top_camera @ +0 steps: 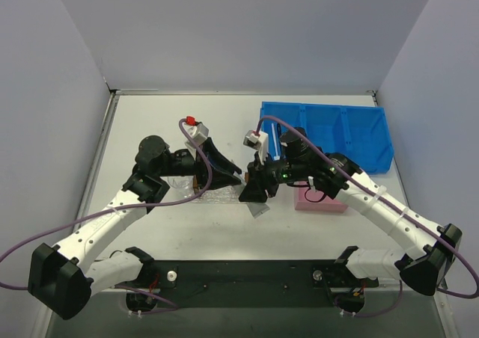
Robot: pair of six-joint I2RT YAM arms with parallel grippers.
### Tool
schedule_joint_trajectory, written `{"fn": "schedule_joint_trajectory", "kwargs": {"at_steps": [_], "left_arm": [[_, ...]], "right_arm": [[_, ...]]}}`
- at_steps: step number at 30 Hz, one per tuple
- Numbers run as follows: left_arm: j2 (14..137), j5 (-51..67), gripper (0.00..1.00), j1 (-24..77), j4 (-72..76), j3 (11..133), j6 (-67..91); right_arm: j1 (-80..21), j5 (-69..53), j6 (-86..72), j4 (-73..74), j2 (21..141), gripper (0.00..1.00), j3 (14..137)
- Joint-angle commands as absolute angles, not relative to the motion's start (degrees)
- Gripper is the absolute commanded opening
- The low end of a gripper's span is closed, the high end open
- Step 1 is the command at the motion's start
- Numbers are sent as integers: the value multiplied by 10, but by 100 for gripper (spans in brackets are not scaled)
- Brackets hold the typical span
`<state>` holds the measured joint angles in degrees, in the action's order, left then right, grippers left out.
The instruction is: Prepare toiletry sets of a toothbrush and toothpaste on the tray
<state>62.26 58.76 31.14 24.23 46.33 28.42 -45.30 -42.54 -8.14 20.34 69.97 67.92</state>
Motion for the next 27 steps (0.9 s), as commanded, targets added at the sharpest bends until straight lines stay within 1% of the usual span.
{"fn": "schedule_joint_trajectory", "kwargs": {"at_steps": [1, 3, 5, 9, 12, 17, 22, 27], "left_arm": [[594, 562, 0, 307, 280, 460, 275], [583, 520, 0, 292, 286, 449, 277], [563, 487, 0, 280, 306, 436, 300], [529, 392, 0, 271, 353, 413, 340], [503, 324, 0, 271, 380, 394, 371], [469, 233, 0, 272, 438, 357, 447], [451, 207, 0, 272, 460, 345, 494], [441, 202, 0, 272, 469, 337, 519]], "right_arm": [[-431, -394, -110, 155, 665, 45, 665], [-409, -382, -129, 139, 647, 53, 655], [-388, -381, -148, 100, 612, 57, 627], [-332, -380, -205, 29, 550, 60, 571], [-319, -389, -240, -43, 504, 62, 527], [-316, -398, -318, -161, 483, 61, 467], [-316, -412, -388, -295, 488, 58, 431], [-319, -421, -421, -352, 504, 54, 426]]}}
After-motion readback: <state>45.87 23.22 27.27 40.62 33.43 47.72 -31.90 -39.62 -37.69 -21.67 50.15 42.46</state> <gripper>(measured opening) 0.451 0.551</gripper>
